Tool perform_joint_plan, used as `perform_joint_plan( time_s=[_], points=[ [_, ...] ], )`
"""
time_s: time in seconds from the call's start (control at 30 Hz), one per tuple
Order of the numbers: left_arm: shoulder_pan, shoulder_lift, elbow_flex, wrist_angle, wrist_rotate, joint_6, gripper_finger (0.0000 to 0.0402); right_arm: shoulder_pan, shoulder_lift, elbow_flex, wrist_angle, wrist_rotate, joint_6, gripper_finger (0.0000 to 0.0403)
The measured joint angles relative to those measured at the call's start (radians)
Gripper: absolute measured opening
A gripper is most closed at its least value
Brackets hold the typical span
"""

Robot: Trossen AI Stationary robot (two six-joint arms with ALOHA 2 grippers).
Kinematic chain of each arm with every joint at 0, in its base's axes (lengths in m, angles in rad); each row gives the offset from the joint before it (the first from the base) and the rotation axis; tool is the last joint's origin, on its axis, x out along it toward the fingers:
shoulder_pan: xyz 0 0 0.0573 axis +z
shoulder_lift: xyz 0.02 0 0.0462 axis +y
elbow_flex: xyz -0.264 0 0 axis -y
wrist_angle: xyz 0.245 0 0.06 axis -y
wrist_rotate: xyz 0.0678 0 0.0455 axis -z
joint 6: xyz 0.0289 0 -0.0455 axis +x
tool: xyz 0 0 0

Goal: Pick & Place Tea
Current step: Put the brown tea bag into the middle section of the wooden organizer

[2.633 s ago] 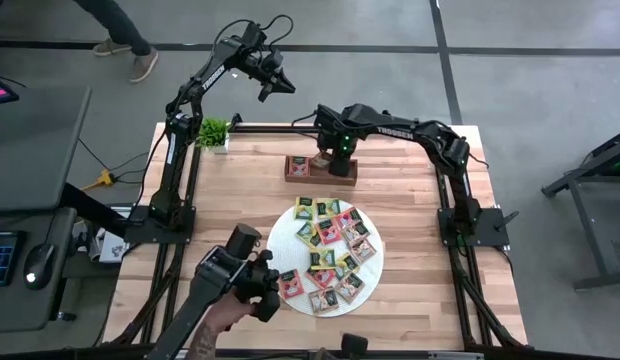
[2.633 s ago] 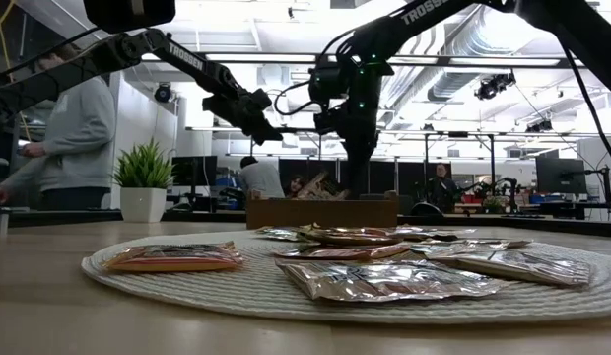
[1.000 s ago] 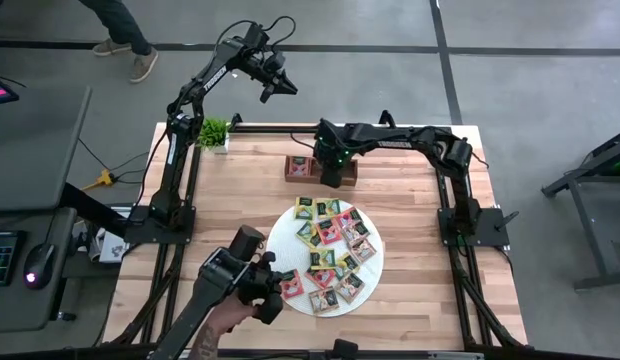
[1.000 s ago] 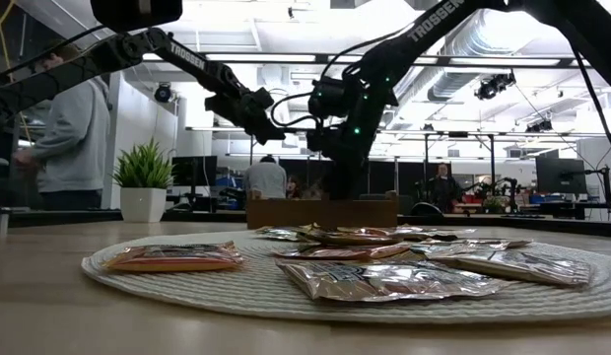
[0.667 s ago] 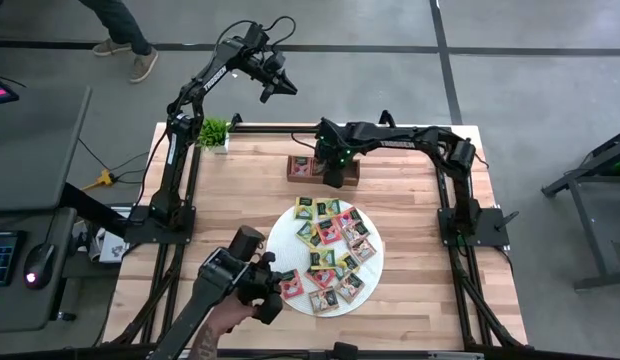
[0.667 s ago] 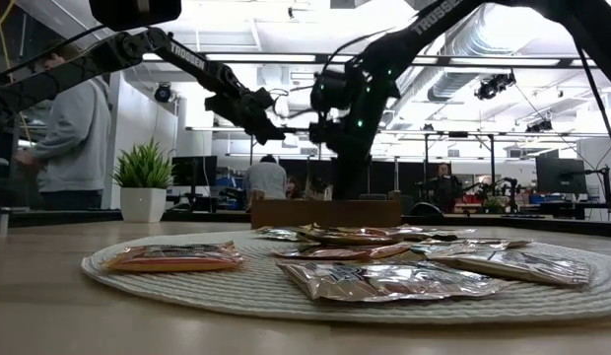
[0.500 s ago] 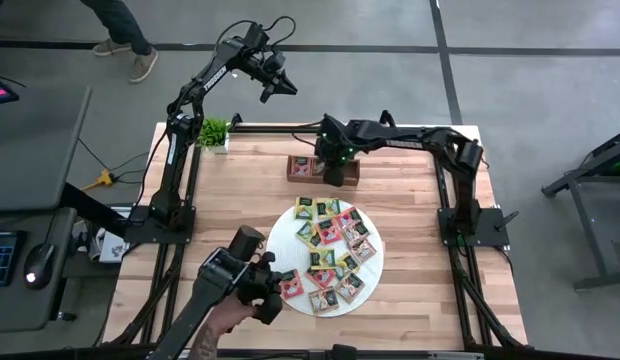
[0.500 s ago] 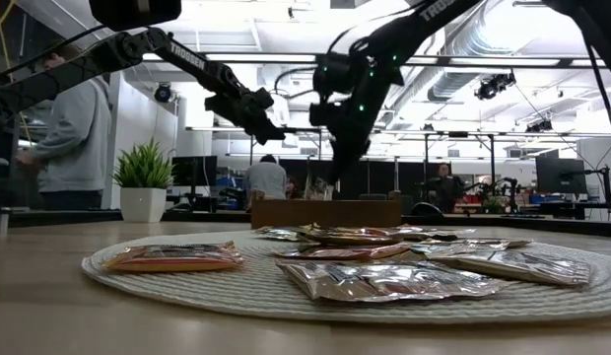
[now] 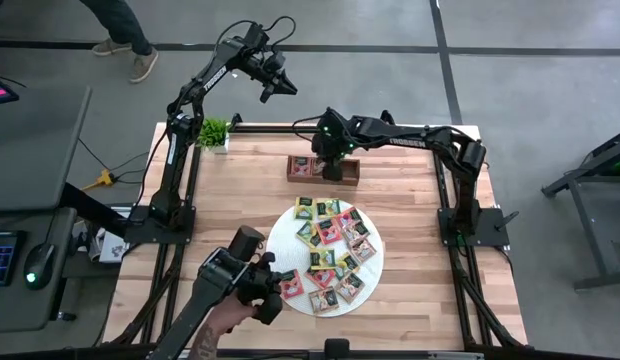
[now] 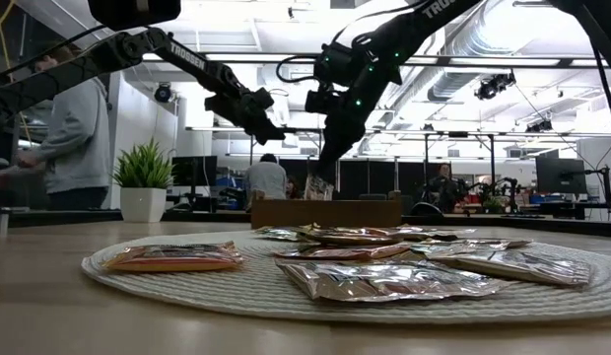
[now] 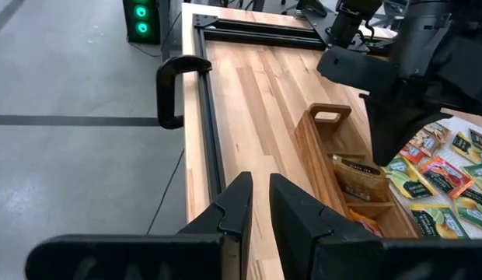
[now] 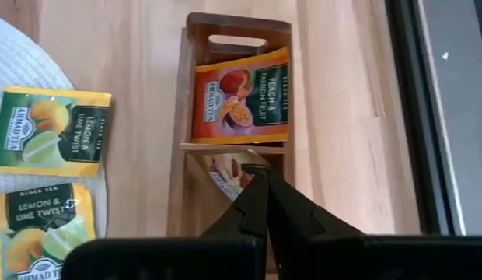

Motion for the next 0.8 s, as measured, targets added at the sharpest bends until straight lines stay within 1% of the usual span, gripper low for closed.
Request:
perform_joint_plan(
  time_s=[0.1, 0.2, 0.43, 0.57, 0.67, 0.8],
  points=[
    [0.000, 0.000, 0.000, 0.000, 0.000, 0.000, 0.0045, 0.000, 0.000, 0.000, 0.002, 0.027, -0.001, 0.0006],
    [0.000, 0.000, 0.000, 0.000, 0.000, 0.000, 0.0045, 0.001, 0.000, 0.000, 0.003, 0.033, -0.004, 0.0027],
    [0.000, 0.000, 0.000, 0.000, 0.000, 0.000, 0.0045, 0.001, 0.000, 0.000, 0.003, 0.034, -0.030, 0.0122],
    [0.000, 0.000, 0.000, 0.000, 0.000, 0.000, 0.0045, -0.008, 0.000, 0.000, 0.003, 0.025, -0.034, 0.0159],
    [0.000, 0.000, 0.000, 0.000, 0.000, 0.000, 0.0045, -0.021, 0.000, 0.000, 0.003, 0.006, -0.038, 0.0168],
    [0.000, 0.000, 0.000, 0.000, 0.000, 0.000, 0.0045, -0.046, 0.001, 0.000, 0.003, -0.038, -0.044, 0.0166]
  ],
)
